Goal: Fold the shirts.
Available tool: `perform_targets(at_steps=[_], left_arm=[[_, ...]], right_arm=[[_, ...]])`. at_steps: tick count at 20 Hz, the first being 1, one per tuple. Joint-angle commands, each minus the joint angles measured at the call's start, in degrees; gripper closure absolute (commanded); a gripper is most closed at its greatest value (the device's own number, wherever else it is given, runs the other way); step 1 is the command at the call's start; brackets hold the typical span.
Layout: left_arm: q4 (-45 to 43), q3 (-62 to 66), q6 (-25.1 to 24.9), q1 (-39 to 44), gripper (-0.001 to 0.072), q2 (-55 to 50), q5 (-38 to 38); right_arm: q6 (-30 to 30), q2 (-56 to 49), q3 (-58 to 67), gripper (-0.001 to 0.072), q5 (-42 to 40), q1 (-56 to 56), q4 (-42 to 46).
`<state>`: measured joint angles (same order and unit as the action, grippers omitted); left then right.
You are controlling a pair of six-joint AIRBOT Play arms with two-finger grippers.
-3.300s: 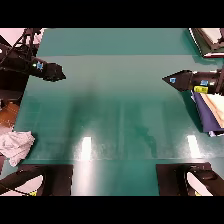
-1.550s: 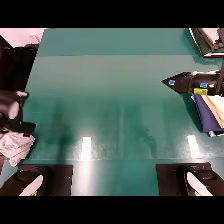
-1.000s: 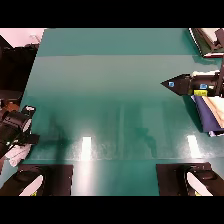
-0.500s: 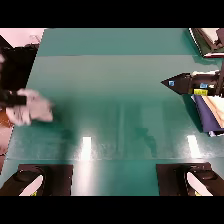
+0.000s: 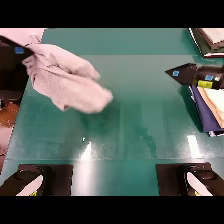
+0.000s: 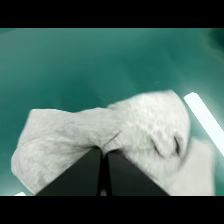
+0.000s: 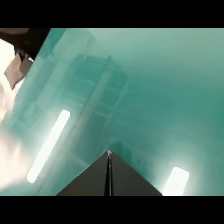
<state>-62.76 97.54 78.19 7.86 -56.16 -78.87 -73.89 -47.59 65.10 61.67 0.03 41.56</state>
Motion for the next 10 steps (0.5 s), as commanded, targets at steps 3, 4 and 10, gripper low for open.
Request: perform_targets(at_steps=[3,4,10], left_arm=[[8.7,1.6,-3.67,8.98,0.0688,-12.63,-2.97],[8.7,1.62,-3.67,11.93,0.0688,-15.39,-4.5],[7.41,0.63,-7.61,19.47,0.0684,-27.8,-8.44]], right_arm=[[-0.24,0.0,6.62,0.07,-2.19,0.02,0.24],[-0.24,0.0,7.65,0.07,-2.16,0.0,0.55],[-0.26,0.02,7.96,0.07,-1.7,0.0,0.48]])
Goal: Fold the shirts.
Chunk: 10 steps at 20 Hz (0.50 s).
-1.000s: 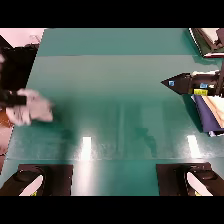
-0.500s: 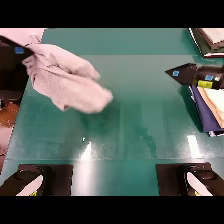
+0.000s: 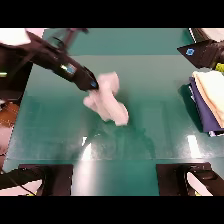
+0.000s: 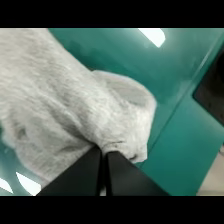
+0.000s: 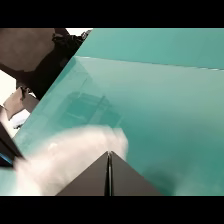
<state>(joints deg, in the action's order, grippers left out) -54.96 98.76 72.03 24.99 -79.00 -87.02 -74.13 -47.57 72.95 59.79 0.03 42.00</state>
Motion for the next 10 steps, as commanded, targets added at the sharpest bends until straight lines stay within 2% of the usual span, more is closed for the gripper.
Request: perform_targets(at_steps=[1,2,3,5,7,10], left_arm=[[-1.22,-1.07,-1.31,1.75,0.0484,-5.79,1.66],[-2.14,-1.16,0.37,0.85,0.0114,-6.19,2.45],[-3.26,-1.14,2.62,-0.57,0.0042,-6.32,2.23],[-4.04,-1.25,3.39,-4.46,0.0063,-5.95,-1.05],[-3.98,-3.96,6.25,-7.78,0.0063,-4.81,-2.62],[-3.82,-18.86,6.16,-8.0,0.0063,0.59,0.63]], right_arm=[[-0.02,0.0,-0.52,0.07,0.2,0.0,0.07],[-0.02,-0.02,-1.11,0.07,0.22,0.0,0.07],[-0.02,-0.02,-1.75,0.07,0.28,0.02,0.15],[-0.02,-0.02,-2.78,0.07,0.13,0.02,0.13],[-0.02,-0.02,-3.65,0.07,0.2,0.0,0.13],[-0.02,-0.02,-5.18,0.07,-0.07,0.0,0.0]])
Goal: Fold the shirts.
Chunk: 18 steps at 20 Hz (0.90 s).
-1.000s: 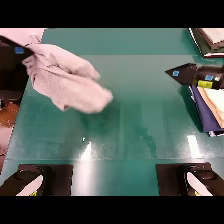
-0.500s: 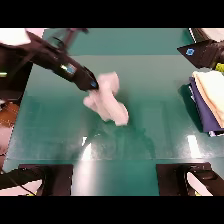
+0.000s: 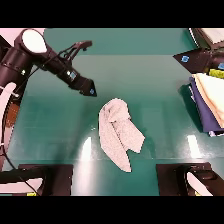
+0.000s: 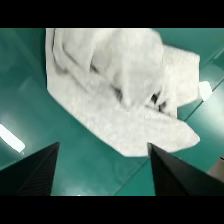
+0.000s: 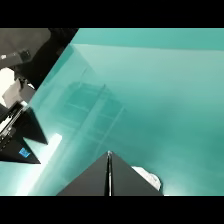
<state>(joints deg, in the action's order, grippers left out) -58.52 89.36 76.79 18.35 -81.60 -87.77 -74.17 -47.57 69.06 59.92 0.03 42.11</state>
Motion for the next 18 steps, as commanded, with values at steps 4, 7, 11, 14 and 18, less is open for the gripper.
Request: perform_targets(at_steps=[4,7,11,14,18], left_arm=[[5.46,-36.68,1.42,0.61,0.0063,13.51,15.08],[11.15,-50.1,1.22,4.85,0.0063,17.05,22.49],[17.22,-58.4,1.22,13.77,0.0063,17.07,34.4],[18.01,-58.64,1.29,18.73,0.0064,16.72,41.9],[22.6,-58.64,1.25,20.94,0.0065,16.72,48.46]], right_arm=[[0.02,-0.02,-3.69,0.07,-0.24,0.0,-0.09],[0.0,-0.59,-3.91,0.07,-0.48,0.0,-0.37],[-2.1,-2.38,-3.91,0.07,-0.02,-0.04,-0.55],[-2.51,-3.61,-3.91,0.07,1.11,-0.09,-0.59],[-2.49,-3.89,-3.91,0.07,1.57,-0.15,-0.5]])
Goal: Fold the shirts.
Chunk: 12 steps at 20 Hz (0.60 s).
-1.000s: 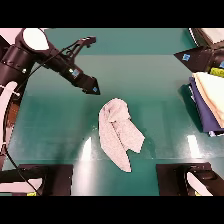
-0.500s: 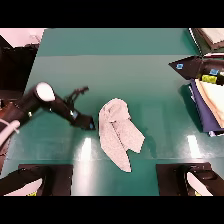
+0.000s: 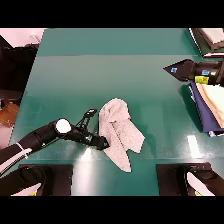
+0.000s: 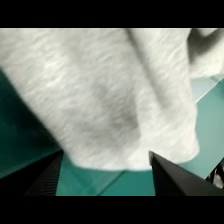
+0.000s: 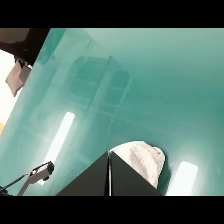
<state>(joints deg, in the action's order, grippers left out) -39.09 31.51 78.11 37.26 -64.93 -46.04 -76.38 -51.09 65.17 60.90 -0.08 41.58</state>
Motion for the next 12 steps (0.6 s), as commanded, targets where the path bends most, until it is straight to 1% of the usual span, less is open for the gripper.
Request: perform_targets(at_steps=[1,2,3,4,5,7,11,12], left_arm=[[3.56,-0.79,-0.07,2.05,0.0066,0.04,7.74],[3.54,-0.79,-0.09,2.03,0.0221,0.04,8.04],[3.54,-0.79,-0.11,2.05,0.0468,0.04,8.0],[3.54,-0.79,-0.11,2.05,0.0649,0.07,7.93],[3.37,-0.68,-0.44,1.99,0.0687,0.07,7.23],[-0.74,1.09,0.0,0.0,0.0688,0.55,1.2],[-14.43,9.6,0.11,-9.31,0.0688,4.46,-13.68],[-17.07,12.11,0.04,-11.63,0.0687,5.64,-16.94]], right_arm=[[-0.28,-0.37,-0.02,0.07,0.66,-0.04,0.04],[-0.28,-0.37,-0.02,0.07,0.66,-0.07,0.02],[-0.28,-0.37,-0.02,0.07,0.79,-0.04,0.02],[-0.28,-0.37,-0.02,0.07,0.96,-0.07,0.02],[-0.28,-0.37,-0.02,0.07,1.57,-0.04,0.09],[-0.28,-0.48,-0.07,0.07,3.72,-0.31,1.42],[-1.86,-4.04,-0.11,0.0697,10.88,-4.87,10.43],[-2.01,-5.84,-0.15,0.0673,12.87,-6.82,12.52]])
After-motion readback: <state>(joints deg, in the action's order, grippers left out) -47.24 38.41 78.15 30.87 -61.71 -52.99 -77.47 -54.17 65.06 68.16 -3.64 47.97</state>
